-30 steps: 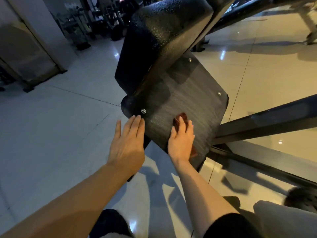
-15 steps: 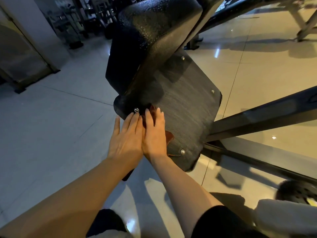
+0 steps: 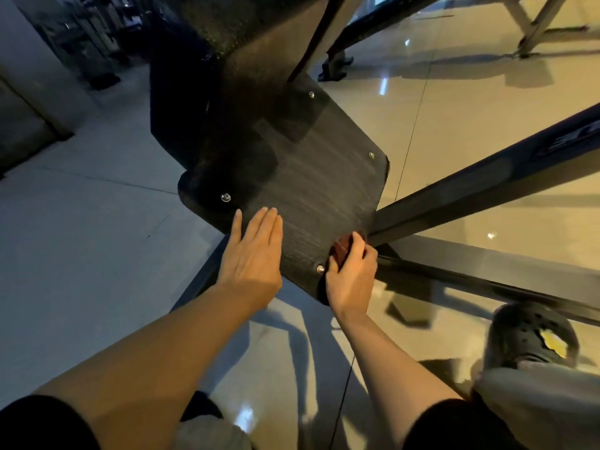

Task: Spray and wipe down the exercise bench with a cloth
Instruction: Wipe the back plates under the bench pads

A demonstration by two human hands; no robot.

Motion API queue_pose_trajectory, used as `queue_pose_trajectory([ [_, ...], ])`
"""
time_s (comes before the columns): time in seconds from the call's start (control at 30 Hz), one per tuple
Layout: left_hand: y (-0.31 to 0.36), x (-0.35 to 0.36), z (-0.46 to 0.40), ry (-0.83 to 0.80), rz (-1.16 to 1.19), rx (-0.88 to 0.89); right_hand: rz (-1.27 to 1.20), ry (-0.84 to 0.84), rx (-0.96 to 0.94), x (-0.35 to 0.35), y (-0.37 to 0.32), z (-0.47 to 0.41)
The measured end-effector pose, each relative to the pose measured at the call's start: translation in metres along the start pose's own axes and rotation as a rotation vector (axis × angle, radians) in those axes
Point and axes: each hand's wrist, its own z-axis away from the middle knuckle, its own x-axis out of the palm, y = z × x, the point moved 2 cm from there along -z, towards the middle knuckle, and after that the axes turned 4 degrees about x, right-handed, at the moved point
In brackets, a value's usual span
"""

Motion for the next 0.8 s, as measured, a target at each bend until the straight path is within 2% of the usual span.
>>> queue_pose_trajectory([
  [0.07, 0.004, 0.0, -0.001, -0.018, -0.014, 0.0, -0.064, -0.058, -0.086, 0.007, -0.025, -0.003],
  [0.17, 0.005, 0.003, 0.002, -0.042, -0.035, 0.015, 0.1, -0.135, -0.258, 0.017, -0.023, -0.002],
  [0.2, 0.005, 0.004, 0.003, -0.049, -0.035, 0.028, 0.117, -0.123, -0.241, 0.015, -0.009, 0.0],
  [0.3, 0.008, 0.006, 0.006, -0.065, -0.036, 0.076, 0.134, -0.074, 0.021, 0.001, 0.038, 0.005],
  [0.37, 0.012, 0.006, 0.005, -0.059, -0.044, 0.1, 0.125, -0.038, 0.085, -0.008, 0.039, 0.004],
  [0.47, 0.015, 0.01, 0.006, -0.05, -0.045, 0.121, -0.002, 0.027, -0.078, -0.005, 0.002, -0.002],
  [0.57, 0.021, 0.015, 0.009, -0.09, -0.069, 0.168, 0.101, -0.117, -0.243, 0.005, -0.012, 0.002],
  [0.63, 0.022, 0.017, 0.011, -0.121, -0.082, 0.206, 0.172, -0.115, -0.141, 0.004, 0.01, -0.002],
  [0.73, 0.019, 0.016, 0.009, -0.099, -0.068, 0.223, 0.167, -0.009, 0.162, -0.013, 0.045, -0.006],
  [0.8, 0.014, 0.016, 0.006, -0.069, -0.054, 0.206, 0.111, 0.091, 0.196, -0.02, 0.041, -0.006],
])
